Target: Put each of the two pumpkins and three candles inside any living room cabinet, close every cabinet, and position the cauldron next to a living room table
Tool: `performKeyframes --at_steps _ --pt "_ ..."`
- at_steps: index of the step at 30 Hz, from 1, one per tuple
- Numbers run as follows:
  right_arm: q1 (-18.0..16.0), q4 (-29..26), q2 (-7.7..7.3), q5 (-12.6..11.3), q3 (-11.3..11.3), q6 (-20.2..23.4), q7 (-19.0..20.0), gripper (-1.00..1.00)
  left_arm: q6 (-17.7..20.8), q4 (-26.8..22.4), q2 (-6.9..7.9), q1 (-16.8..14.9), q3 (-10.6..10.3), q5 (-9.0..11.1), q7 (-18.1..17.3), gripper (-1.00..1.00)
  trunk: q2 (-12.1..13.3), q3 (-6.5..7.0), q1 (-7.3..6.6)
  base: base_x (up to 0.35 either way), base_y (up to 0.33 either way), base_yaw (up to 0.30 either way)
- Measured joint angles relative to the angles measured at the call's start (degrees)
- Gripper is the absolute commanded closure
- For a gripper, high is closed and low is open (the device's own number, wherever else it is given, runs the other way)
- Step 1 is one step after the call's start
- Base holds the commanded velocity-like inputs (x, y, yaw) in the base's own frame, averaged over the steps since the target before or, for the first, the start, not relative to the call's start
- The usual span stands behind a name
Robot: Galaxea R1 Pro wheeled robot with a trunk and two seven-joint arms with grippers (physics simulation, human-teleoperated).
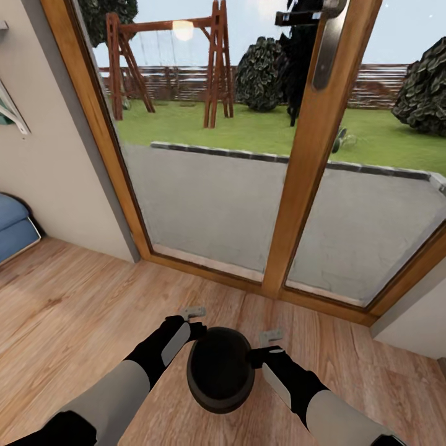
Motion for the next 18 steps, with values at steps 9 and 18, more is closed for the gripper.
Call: performKeyframes --at_steps 9,18 --pt "-0.04 0.05 0.0 0.01 0.0 -0.17 0.0 -1.0 0.01 0.12 0.08 0.0 -0.04 -0.16 0.0 -1.0 -3.61 -1.62 1.98 0.0 0.0 0.0" --pt "-0.33 -0.12 0.12 0.01 0.0 -0.14 0.0 -1.0 -1.58 6.76 0.04 0.09 -0.17 -0.32 0.0 -1.0 -7.22 -3.23 3.95 0.0 0.0 0.0"
